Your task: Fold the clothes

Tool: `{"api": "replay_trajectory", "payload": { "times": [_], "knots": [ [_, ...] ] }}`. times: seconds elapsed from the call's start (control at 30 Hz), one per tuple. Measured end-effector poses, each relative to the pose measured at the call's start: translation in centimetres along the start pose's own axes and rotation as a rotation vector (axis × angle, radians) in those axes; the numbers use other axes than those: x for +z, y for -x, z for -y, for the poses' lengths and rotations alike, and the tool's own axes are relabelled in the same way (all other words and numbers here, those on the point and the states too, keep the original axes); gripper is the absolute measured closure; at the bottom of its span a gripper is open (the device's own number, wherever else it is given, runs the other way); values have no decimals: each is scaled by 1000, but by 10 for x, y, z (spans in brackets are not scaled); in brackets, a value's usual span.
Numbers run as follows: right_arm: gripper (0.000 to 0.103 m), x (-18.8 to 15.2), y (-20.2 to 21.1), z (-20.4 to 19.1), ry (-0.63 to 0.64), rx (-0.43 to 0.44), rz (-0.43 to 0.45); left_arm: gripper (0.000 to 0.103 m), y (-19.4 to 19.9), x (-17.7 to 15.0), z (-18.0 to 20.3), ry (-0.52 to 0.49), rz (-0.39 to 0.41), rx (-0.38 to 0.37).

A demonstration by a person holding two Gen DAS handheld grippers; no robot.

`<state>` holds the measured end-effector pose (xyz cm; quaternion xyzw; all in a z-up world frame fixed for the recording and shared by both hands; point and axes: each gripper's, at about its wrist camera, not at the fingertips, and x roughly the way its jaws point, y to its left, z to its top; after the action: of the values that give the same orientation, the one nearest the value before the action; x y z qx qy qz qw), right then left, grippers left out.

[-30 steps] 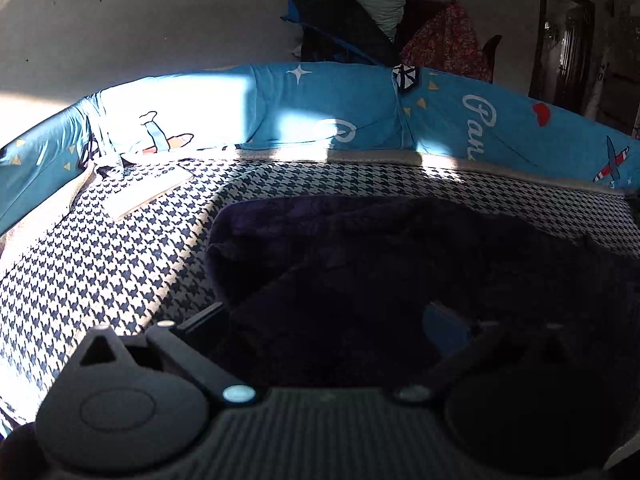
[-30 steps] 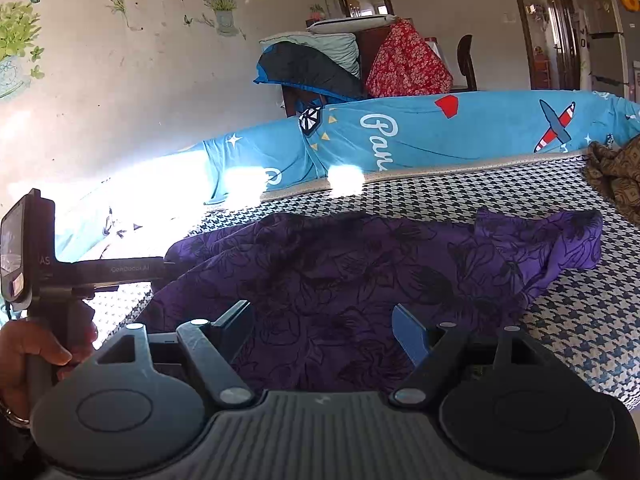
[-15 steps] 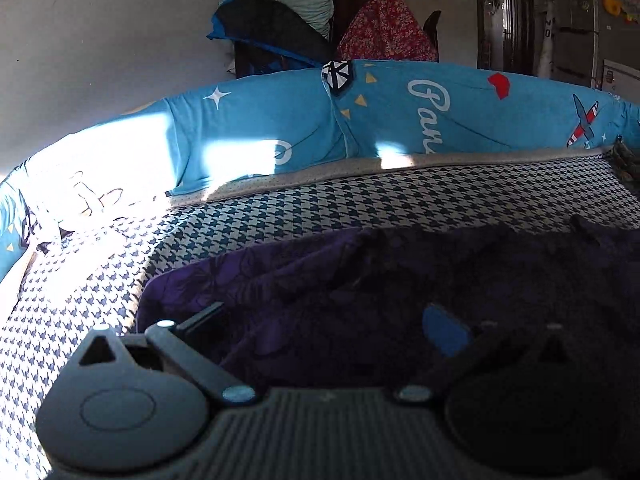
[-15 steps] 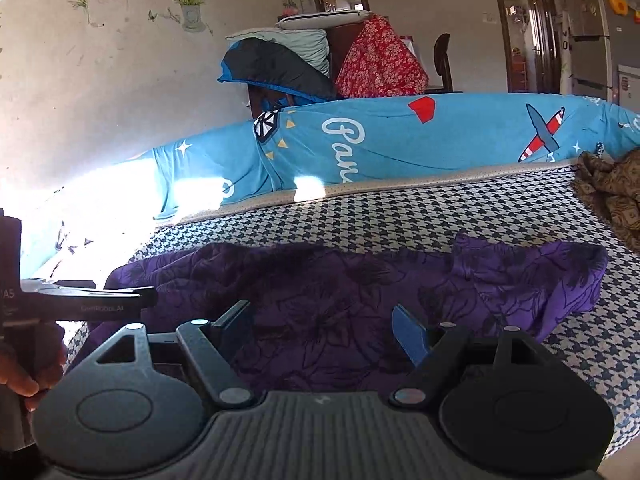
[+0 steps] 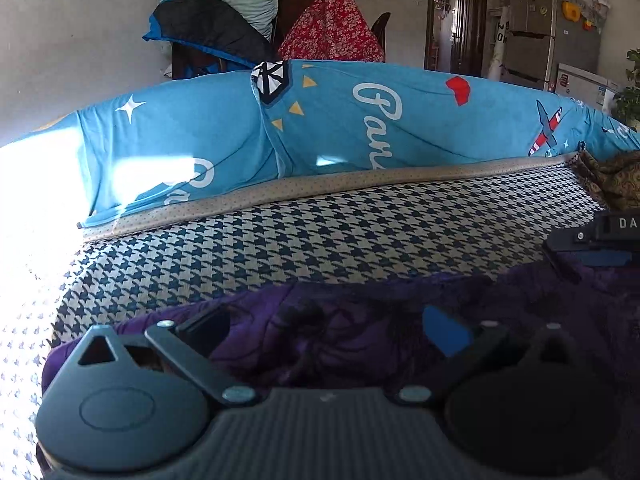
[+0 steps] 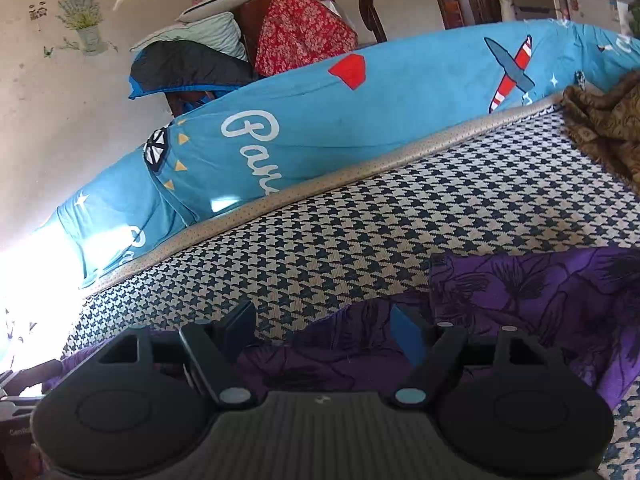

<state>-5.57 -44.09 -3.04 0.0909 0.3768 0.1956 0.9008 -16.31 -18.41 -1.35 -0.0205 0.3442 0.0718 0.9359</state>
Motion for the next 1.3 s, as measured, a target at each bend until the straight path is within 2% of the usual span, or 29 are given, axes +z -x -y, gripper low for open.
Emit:
{"api": "replay_trajectory", "payload": {
  "times": [0.17,0.33,0.43,0.57,0.63,0.73,0.77,0.8,0.93,1.07,1.2,1.23,1.3],
  "knots": [
    [29,8,-28,5,-73,-19,-42,0,-11,-1,10,-52,2,-47],
    [29,9,-51,2,-119,-36,-116,0,-19,-6,19,-111,-4,-53],
    [30,6,-62,-4,-116,-75,-157,0,-22,-9,24,-145,-15,-49],
    [39,-2,-77,-14,-86,-98,-244,0,-26,-14,28,-170,-37,-45],
    [47,-7,-83,-20,-40,-142,-245,0,-29,-17,28,-177,-53,-36],
    [69,-10,-84,-24,-5,-177,-216,0,-32,-21,28,-196,-66,-1],
    [82,-9,-84,-23,-6,-178,-209,0,-33,-22,27,-200,-68,13],
    [86,-9,-84,-22,-6,-178,-201,0,-34,-23,27,-201,-71,28],
    [90,-2,-79,-11,-103,-153,-157,0,-40,-22,15,-145,-89,100],
    [91,17,-62,-3,-198,-109,-13,0,-44,-17,-8,-35,-96,160],
    [91,32,-49,9,-307,-33,127,0,-38,-12,-23,33,-52,218],
    [91,35,-49,12,-335,-13,156,0,-36,-10,-26,48,-40,222],
    [91,39,-52,18,-374,-12,178,0,-36,-9,-31,85,-60,181]
  ]
}}
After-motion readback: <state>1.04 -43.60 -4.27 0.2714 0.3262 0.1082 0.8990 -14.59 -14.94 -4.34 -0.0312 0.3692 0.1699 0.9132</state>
